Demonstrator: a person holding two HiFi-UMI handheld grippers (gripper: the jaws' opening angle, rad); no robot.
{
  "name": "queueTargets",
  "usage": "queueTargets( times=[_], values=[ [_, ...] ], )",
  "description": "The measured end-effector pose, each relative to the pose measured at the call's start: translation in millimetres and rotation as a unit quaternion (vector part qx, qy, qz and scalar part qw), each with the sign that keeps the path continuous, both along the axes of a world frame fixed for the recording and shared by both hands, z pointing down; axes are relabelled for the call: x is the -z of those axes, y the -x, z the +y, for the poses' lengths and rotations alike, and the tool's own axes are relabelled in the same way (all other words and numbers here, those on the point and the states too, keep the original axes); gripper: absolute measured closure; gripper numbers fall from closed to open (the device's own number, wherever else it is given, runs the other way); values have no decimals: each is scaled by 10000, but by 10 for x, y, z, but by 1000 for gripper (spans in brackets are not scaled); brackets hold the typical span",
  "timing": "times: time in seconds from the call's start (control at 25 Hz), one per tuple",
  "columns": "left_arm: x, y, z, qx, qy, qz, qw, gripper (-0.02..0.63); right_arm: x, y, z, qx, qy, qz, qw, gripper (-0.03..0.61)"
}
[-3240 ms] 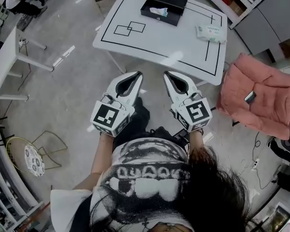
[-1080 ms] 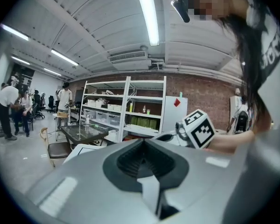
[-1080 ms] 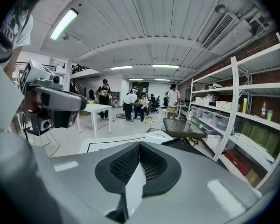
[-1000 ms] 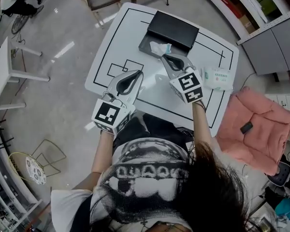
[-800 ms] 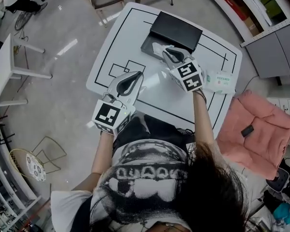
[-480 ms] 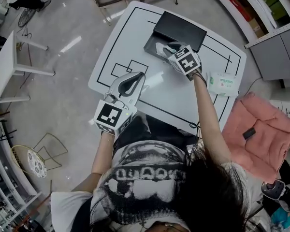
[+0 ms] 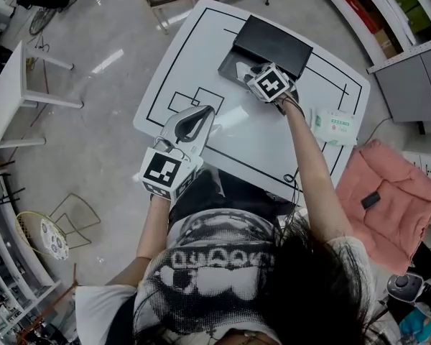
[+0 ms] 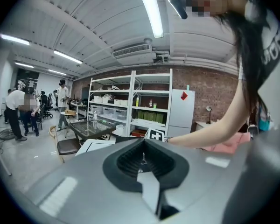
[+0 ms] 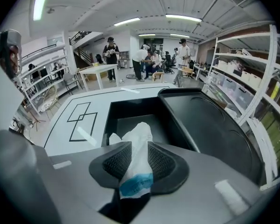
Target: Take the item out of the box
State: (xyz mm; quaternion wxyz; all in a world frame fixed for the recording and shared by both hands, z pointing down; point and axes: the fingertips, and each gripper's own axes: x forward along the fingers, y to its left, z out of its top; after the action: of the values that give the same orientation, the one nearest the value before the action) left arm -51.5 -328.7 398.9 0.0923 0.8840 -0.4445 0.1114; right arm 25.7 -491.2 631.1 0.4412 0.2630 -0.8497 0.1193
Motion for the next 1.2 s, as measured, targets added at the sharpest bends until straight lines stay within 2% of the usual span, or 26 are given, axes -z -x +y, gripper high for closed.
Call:
queueTargets(
  times=[0.24, 0.6, 0.88, 1.2],
  values=[
    [-28, 66, -15, 84, 37, 29, 10000, 614, -72, -23, -51, -172, 75, 65, 9998, 481],
    [-52, 219, 26, 191, 78, 57, 9998, 614, -71, -6, 1, -319, 10, 38, 9995, 561],
    [-44, 324, 107, 192, 66, 61, 9998, 614, 161, -67, 2, -523, -391, -135, 9978, 571],
    [-17, 540, 240, 252, 46, 79, 9996, 614, 728, -32, 82, -631, -1079, -437, 9912, 571]
  ],
)
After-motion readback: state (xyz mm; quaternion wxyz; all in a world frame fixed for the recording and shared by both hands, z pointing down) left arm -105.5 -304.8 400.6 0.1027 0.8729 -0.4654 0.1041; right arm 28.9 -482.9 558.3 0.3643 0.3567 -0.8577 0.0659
